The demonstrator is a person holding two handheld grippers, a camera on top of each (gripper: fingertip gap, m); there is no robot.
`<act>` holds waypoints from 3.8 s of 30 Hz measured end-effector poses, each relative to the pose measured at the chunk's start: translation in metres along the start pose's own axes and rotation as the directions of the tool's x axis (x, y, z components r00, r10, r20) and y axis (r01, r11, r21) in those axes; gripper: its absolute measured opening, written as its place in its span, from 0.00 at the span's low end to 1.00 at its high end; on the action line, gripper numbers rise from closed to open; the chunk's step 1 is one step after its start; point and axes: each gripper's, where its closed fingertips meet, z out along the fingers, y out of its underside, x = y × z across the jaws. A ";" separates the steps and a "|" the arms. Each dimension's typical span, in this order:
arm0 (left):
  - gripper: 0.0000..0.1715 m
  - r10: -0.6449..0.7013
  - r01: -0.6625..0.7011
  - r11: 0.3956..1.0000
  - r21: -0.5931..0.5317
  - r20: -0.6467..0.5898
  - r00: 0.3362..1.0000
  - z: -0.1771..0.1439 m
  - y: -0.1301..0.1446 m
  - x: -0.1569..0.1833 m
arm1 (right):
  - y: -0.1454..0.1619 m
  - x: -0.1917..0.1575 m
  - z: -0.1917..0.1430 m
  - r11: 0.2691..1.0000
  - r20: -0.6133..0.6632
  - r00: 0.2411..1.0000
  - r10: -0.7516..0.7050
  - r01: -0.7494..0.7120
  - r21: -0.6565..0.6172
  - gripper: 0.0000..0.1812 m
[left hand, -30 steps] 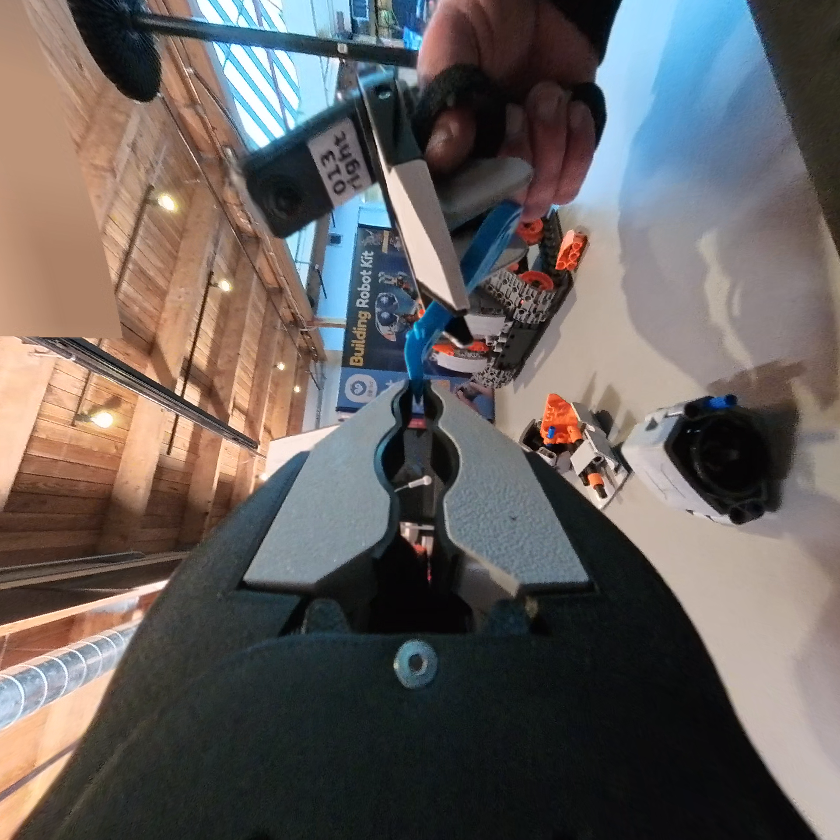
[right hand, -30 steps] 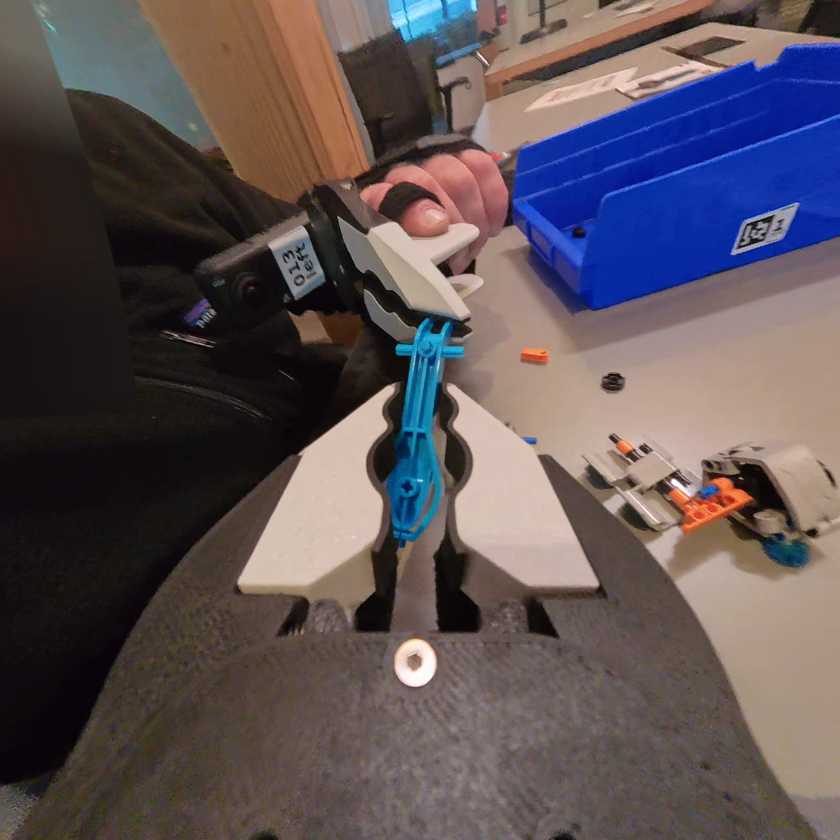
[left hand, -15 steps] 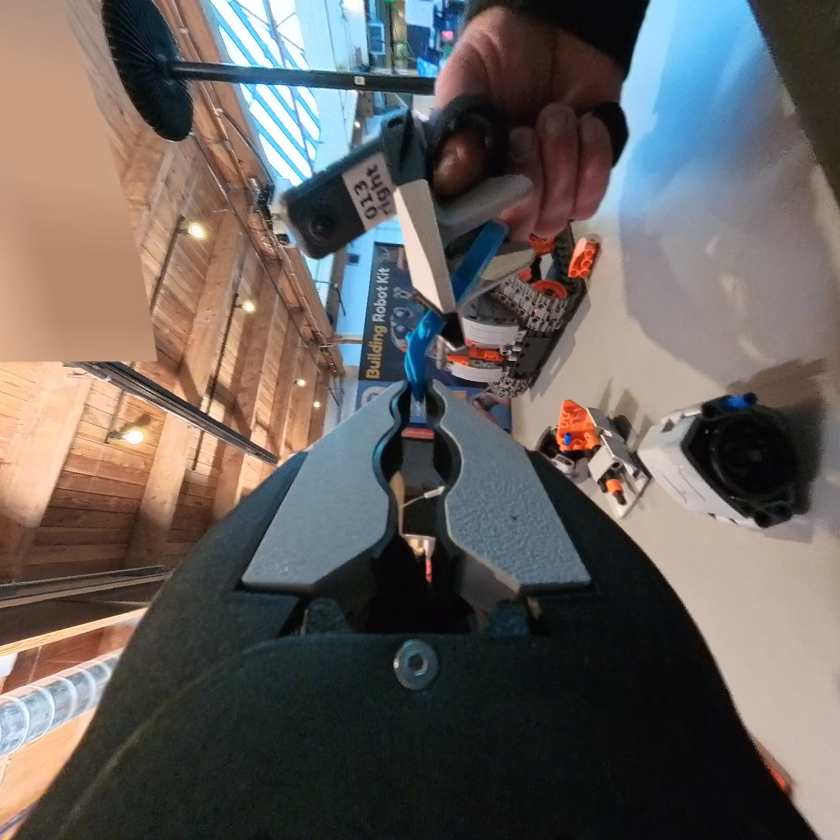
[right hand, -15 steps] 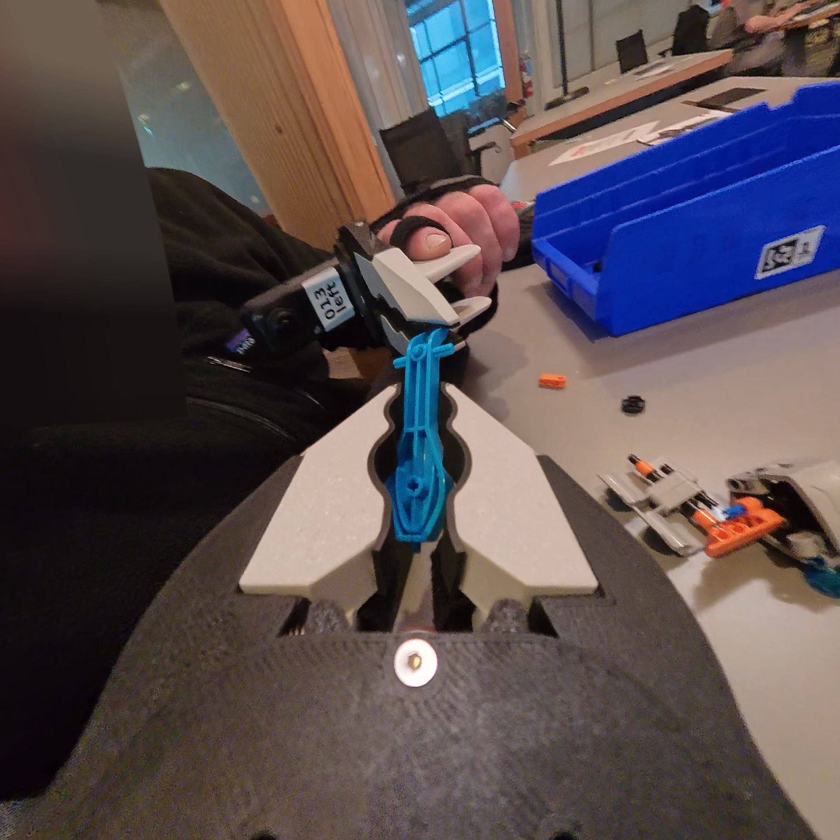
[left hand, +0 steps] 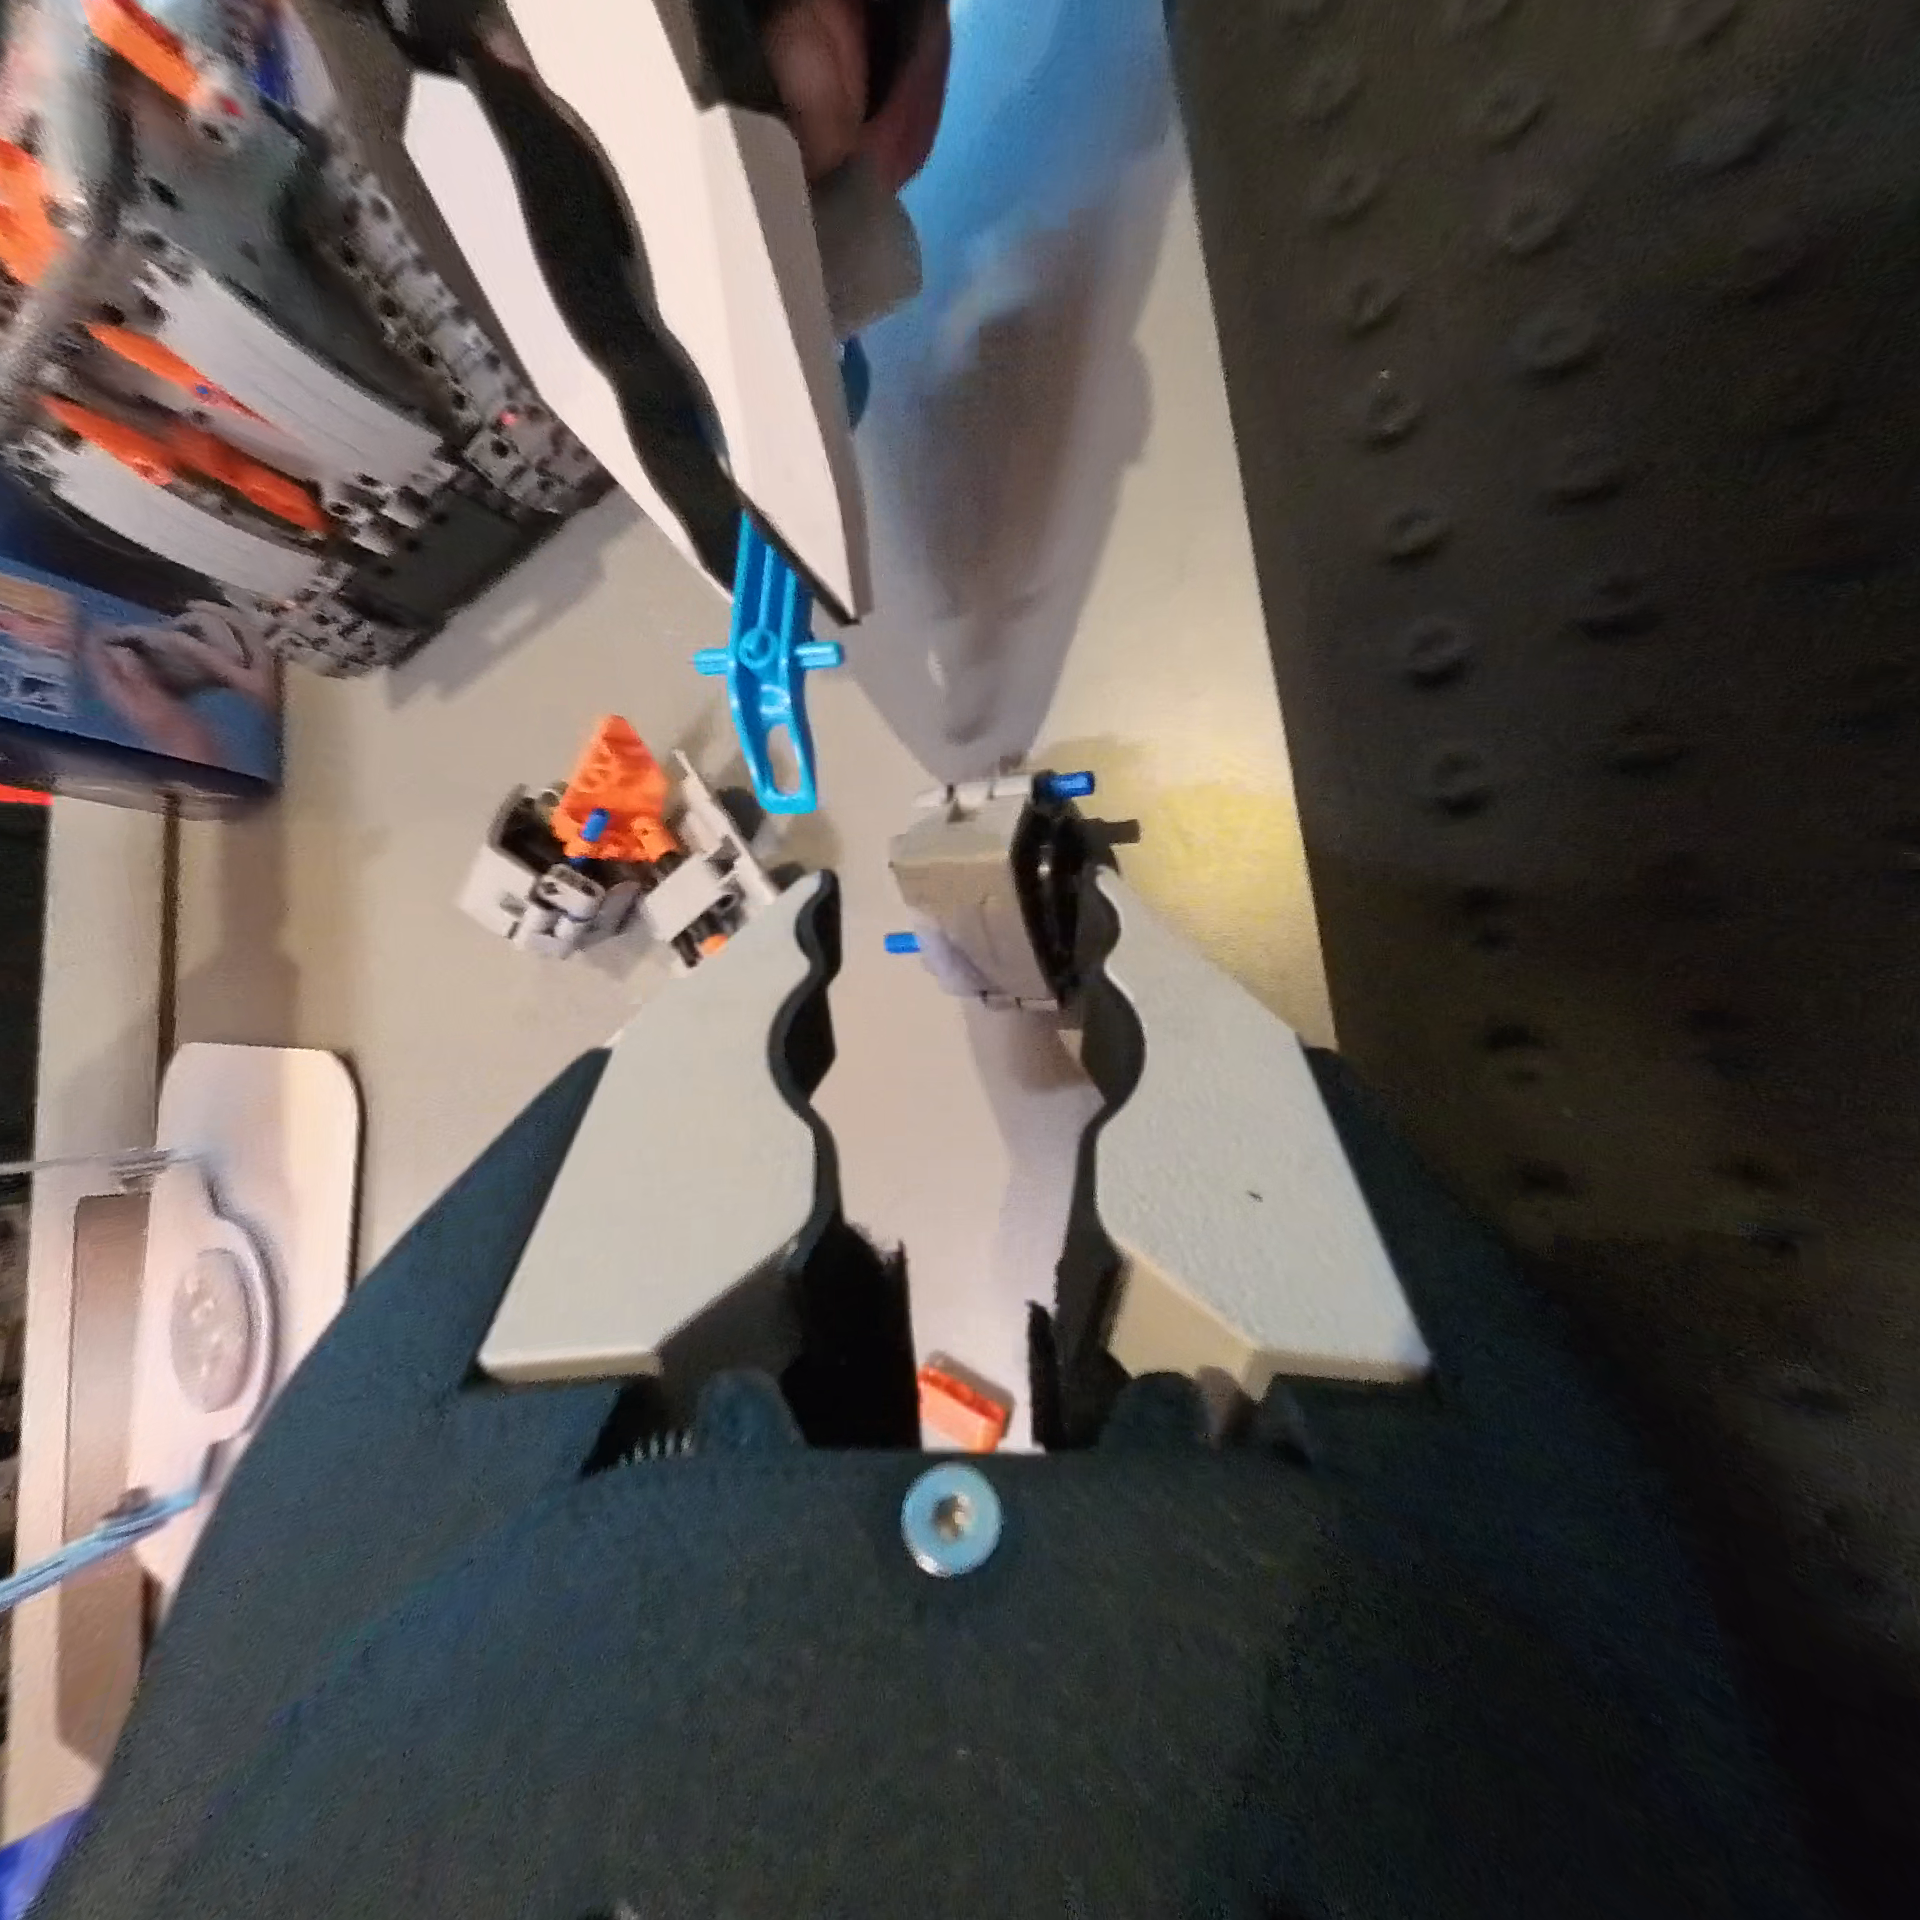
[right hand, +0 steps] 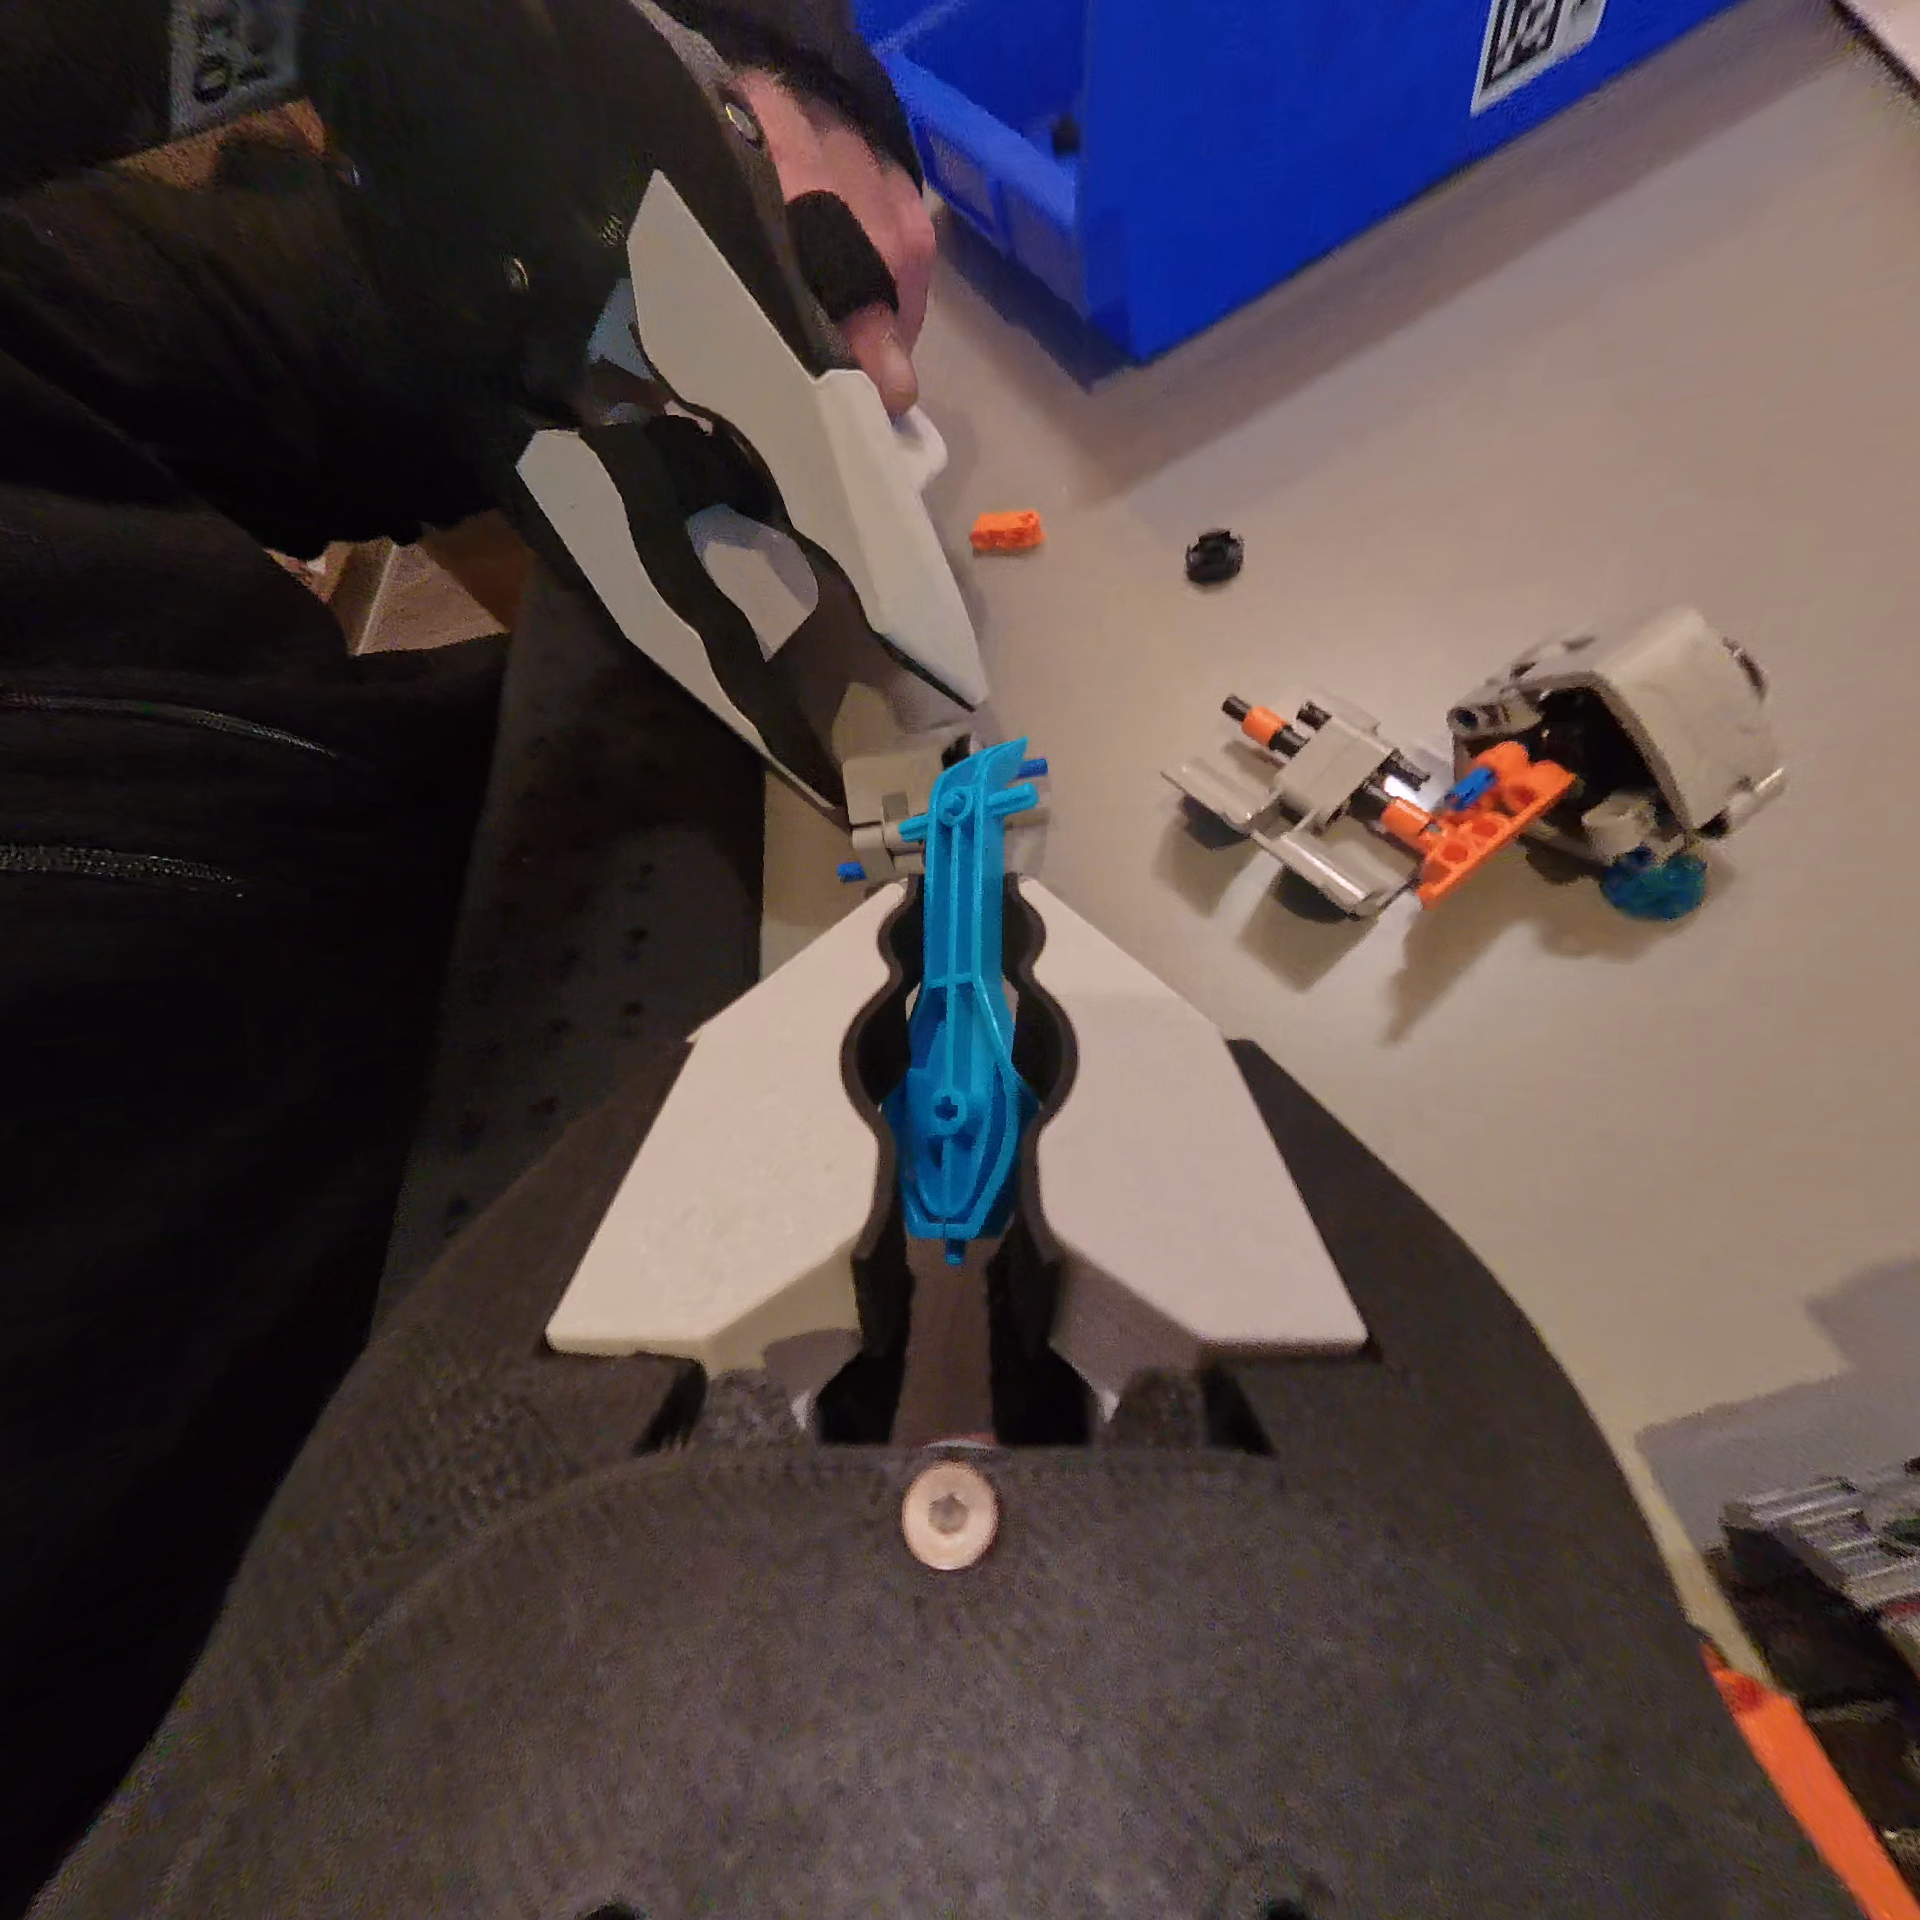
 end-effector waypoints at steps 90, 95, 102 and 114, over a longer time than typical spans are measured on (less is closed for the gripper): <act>0.14 -0.183 0.169 0.978 0.125 0.106 0.977 0.009 0.001 -0.013 | 0.032 -0.008 -0.010 0.938 0.007 0.975 -0.221 0.214 -0.272 0.06; 0.14 -0.223 0.214 0.971 0.108 0.079 0.972 0.010 0.001 -0.013 | 0.037 -0.016 -0.007 0.931 0.050 0.968 -0.245 0.249 -0.268 0.06; 0.14 -0.255 0.251 0.965 0.077 0.042 0.966 0.012 -0.001 -0.013 | 0.042 -0.024 -0.001 0.903 0.077 0.946 -0.315 0.324 -0.281 0.06; 0.14 -0.203 0.198 0.977 0.079 0.063 0.977 0.012 -0.001 -0.013 | 0.039 -0.019 -0.006 0.919 0.047 0.956 -0.289 0.291 -0.265 0.06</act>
